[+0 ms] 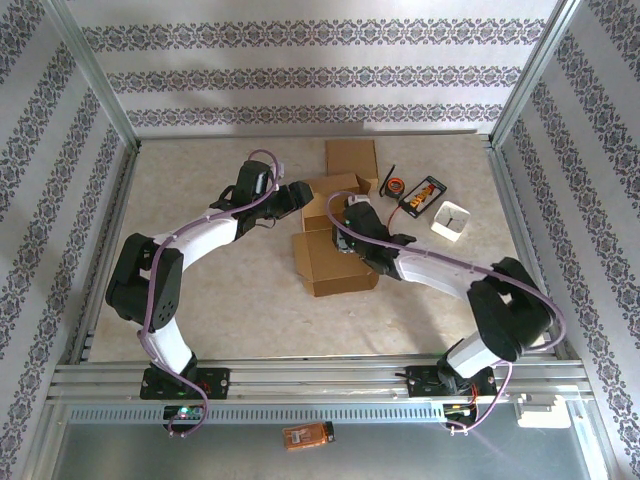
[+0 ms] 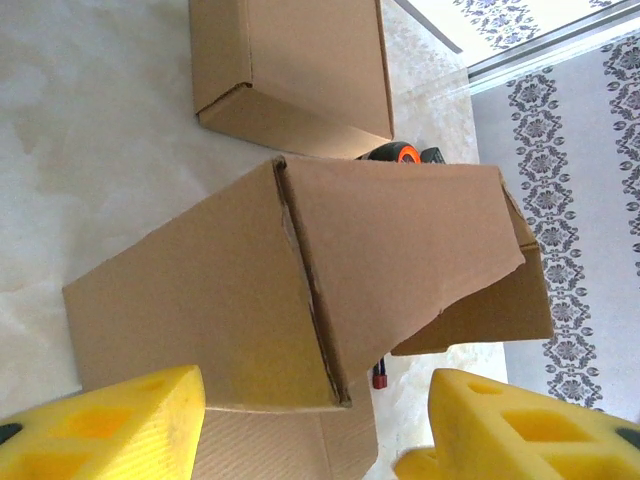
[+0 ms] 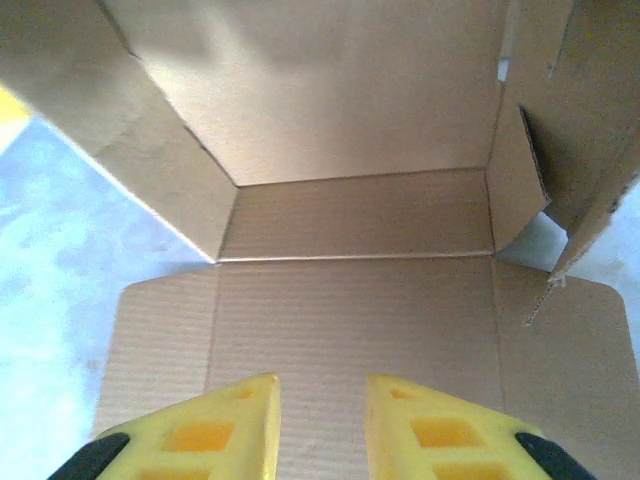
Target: Fold the paper box
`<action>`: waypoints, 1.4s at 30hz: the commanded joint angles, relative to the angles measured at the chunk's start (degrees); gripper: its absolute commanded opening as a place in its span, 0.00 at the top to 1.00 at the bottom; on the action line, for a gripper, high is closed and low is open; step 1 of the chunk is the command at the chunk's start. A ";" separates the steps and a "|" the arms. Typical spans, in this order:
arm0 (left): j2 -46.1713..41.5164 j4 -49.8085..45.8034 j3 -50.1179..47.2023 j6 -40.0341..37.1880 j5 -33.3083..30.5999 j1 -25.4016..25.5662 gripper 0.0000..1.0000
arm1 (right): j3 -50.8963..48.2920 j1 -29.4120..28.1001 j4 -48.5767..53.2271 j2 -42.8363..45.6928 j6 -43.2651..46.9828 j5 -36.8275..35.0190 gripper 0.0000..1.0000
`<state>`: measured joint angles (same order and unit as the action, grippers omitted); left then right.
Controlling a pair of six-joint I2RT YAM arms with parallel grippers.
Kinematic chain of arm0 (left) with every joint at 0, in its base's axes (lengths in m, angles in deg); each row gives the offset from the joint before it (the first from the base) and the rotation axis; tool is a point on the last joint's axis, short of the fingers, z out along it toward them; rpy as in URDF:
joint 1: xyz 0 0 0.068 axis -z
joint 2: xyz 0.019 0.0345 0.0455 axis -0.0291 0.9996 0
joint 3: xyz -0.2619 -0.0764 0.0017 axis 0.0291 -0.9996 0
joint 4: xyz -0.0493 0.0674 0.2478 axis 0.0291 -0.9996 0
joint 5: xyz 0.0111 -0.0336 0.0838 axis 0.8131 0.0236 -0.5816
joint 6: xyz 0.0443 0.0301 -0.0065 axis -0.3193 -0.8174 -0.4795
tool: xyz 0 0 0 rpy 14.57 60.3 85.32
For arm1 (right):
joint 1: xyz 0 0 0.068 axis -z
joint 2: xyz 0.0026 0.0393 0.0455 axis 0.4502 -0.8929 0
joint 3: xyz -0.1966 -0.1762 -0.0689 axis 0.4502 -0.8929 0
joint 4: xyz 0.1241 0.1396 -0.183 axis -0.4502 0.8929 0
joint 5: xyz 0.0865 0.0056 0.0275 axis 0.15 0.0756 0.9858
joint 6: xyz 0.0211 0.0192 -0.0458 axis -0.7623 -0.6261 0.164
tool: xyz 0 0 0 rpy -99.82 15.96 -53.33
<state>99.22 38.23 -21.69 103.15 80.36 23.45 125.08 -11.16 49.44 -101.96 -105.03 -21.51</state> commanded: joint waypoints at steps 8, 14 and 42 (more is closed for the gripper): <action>-2.84 -2.60 1.34 -3.07 -1.82 0.55 0.37 | -6.36 6.29 -6.82 17.26 20.24 1.08 0.49; -4.49 -4.50 1.98 -5.14 -5.19 0.59 0.23 | -2.66 18.12 -6.46 14.07 25.77 7.37 0.39; 2.69 -7.57 7.51 -12.11 -4.97 0.54 0.17 | 9.03 26.33 1.64 -7.96 65.79 27.22 0.27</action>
<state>100.86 32.94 -16.42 93.01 74.13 23.45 131.93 15.29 50.03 -107.77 -42.52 3.56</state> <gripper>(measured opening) 0.832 0.732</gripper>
